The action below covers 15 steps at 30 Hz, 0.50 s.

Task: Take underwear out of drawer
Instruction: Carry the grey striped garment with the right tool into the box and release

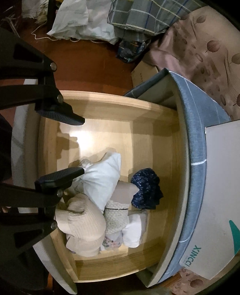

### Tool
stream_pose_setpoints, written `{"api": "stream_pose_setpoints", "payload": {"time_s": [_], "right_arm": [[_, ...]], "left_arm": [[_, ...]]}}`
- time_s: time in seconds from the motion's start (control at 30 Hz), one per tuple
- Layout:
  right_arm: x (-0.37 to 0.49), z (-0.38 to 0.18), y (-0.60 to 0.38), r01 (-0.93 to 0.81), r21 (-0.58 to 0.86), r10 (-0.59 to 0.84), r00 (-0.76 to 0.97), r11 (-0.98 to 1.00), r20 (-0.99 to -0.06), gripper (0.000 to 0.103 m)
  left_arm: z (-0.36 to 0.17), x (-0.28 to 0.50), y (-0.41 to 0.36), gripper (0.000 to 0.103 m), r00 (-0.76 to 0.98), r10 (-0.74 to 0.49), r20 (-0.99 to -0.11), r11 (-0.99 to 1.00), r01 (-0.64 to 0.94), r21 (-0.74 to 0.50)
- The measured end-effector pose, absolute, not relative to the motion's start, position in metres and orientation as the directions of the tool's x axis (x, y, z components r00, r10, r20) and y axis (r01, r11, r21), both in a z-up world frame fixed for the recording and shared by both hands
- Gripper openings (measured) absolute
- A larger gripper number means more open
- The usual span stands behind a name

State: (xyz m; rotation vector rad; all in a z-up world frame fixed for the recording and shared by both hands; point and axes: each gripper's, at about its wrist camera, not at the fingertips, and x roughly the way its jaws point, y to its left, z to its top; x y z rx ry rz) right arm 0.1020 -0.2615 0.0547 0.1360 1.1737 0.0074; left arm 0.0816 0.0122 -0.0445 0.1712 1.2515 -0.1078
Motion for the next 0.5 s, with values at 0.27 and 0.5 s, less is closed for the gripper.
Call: {"api": "stream_pose_setpoints", "payload": {"time_s": [0.27,0.5], "right_arm": [[0.143,0.144,-0.25,0.032,0.061,0.034,0.538,0.998,-0.842,0.026],[0.202,0.163,-0.231,0.04,0.042,0.011,0.572,0.998,-0.82,0.026]], "left_arm": [[-0.045,0.082,0.011,0.048,0.322,0.034,-0.946,0.981,0.171,0.094],[-0.045,0.084,0.016,0.048,0.319,0.02,-0.948,0.987,0.146,0.07]]}}
